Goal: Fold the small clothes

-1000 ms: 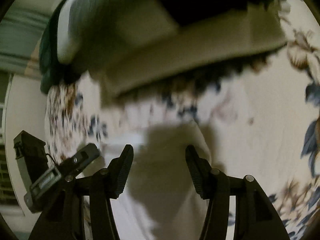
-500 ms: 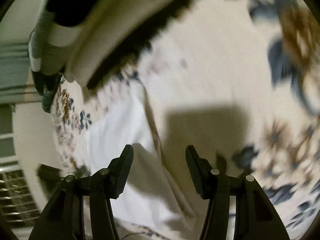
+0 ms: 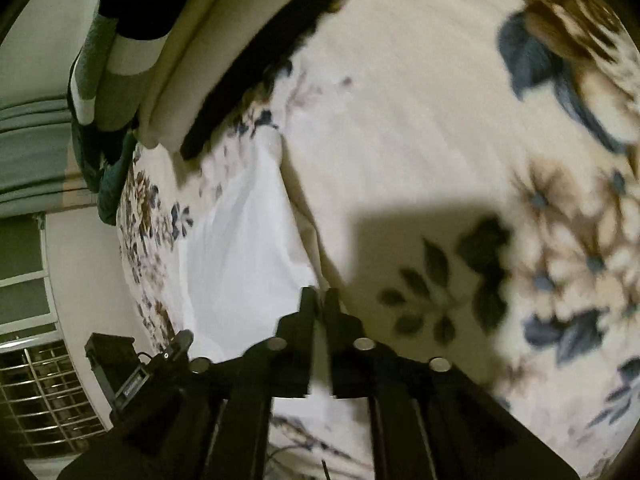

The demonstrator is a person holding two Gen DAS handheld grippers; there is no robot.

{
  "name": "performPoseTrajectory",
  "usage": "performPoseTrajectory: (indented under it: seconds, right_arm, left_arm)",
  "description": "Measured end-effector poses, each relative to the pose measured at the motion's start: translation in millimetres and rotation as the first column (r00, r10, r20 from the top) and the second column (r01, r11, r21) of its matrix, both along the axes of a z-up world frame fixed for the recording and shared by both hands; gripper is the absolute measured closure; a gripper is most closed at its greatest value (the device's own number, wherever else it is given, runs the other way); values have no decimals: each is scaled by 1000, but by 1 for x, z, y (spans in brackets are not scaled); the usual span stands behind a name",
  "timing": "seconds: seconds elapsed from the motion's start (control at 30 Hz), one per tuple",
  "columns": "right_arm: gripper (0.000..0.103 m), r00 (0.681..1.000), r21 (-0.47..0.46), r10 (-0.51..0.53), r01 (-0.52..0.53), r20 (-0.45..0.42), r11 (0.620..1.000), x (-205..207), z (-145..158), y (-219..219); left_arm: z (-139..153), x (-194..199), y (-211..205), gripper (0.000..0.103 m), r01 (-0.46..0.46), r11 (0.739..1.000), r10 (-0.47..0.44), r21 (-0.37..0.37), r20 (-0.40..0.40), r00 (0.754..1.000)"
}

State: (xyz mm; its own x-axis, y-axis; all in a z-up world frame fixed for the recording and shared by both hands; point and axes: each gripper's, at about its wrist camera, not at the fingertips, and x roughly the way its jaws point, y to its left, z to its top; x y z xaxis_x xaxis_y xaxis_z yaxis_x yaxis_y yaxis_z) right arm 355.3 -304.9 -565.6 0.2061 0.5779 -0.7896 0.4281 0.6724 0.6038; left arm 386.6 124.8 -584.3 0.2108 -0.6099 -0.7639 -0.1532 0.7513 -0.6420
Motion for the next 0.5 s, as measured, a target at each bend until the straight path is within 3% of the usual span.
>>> performPoseTrajectory:
  seconds: [0.07, 0.2, 0.23, 0.27, 0.3, 0.33, 0.4, 0.5]
  right_arm:
    - [47, 1000, -2, 13, -13, 0, 1000, -14, 4, -2]
    - [43, 998, 57, 39, -36, -43, 998, -43, -12, 4]
    - [43, 997, 78, 47, -42, -63, 996, -49, -21, 9]
    - [49, 996, 96, 51, -44, -76, 994, -54, -28, 12]
    - [61, 996, 111, 48, -39, -80, 993, -58, -33, 15]
    - [89, 997, 102, 42, -34, -72, 994, -62, -36, 18]
    - [97, 997, 46, 28, -24, -76, 999, -66, -37, 19]
    - [99, 996, -23, 1, -3, -86, 1000, -71, -33, 10]
  left_arm:
    - [-2, -20, 3, 55, -16, 999, 16, -33, -13, 1000]
    - [-24, -51, -15, 58, 0, 1000, -1, -14, -55, 999]
    - [-28, -55, -17, 63, -3, 1000, 3, -1, -52, 999]
    - [-31, -58, -19, 76, -7, 1000, 8, 15, -42, 999]
    - [-32, -60, -20, 81, -1, 1000, 2, 26, -31, 1000]
    - [-31, -61, -18, 83, 7, 999, -6, 41, -24, 1000]
    - [-27, -63, -11, 83, 13, 996, -12, 89, -10, 1000]
    - [-26, -69, 17, 86, 9, 989, -5, 146, -28, 1000]
